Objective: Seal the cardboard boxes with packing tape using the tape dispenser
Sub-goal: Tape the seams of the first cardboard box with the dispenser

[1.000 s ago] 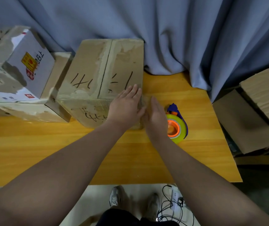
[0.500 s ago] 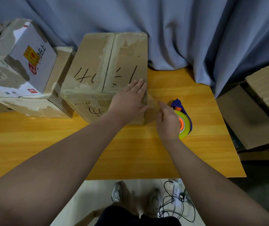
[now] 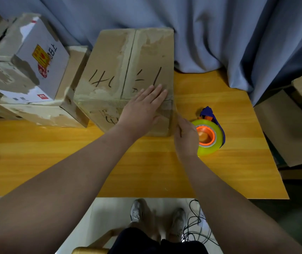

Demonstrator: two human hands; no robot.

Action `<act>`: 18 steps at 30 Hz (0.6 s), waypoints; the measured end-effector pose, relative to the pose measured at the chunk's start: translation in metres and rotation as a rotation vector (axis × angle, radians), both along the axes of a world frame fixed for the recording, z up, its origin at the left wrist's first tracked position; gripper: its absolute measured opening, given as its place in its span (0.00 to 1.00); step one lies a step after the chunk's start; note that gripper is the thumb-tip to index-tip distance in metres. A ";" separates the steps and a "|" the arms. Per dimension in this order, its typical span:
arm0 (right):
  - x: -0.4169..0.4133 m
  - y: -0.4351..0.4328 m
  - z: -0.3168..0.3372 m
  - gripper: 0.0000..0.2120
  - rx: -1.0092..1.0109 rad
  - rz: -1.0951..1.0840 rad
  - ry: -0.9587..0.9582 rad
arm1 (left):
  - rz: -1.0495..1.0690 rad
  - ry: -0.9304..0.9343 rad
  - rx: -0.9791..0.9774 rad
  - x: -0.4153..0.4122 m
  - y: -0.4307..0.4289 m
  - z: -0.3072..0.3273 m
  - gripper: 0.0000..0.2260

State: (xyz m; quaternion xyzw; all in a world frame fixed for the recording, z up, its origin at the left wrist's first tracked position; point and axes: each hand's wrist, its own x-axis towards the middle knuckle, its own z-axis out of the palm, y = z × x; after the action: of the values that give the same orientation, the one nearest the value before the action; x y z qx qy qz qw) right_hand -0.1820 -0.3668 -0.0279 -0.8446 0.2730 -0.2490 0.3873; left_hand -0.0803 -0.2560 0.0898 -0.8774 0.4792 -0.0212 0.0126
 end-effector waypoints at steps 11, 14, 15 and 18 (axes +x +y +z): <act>0.014 0.001 0.025 0.44 0.349 0.283 -0.030 | 0.003 0.029 -0.039 0.000 -0.002 -0.001 0.32; 0.008 0.007 0.028 0.46 0.404 0.433 0.083 | 0.009 0.031 -0.048 0.000 -0.001 -0.002 0.32; 0.002 0.006 0.028 0.45 0.389 0.467 0.162 | 0.005 0.027 -0.042 0.001 -0.001 -0.002 0.32; -0.009 -0.016 0.040 0.37 0.255 0.473 0.320 | -0.016 0.028 -0.022 0.005 0.000 0.003 0.31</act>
State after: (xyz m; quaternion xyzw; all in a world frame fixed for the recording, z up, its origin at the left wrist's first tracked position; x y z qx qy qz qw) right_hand -0.1913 -0.3825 0.0121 -0.8579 0.1555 0.0204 0.4894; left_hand -0.0755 -0.2561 0.0930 -0.8739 0.4860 -0.0143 -0.0039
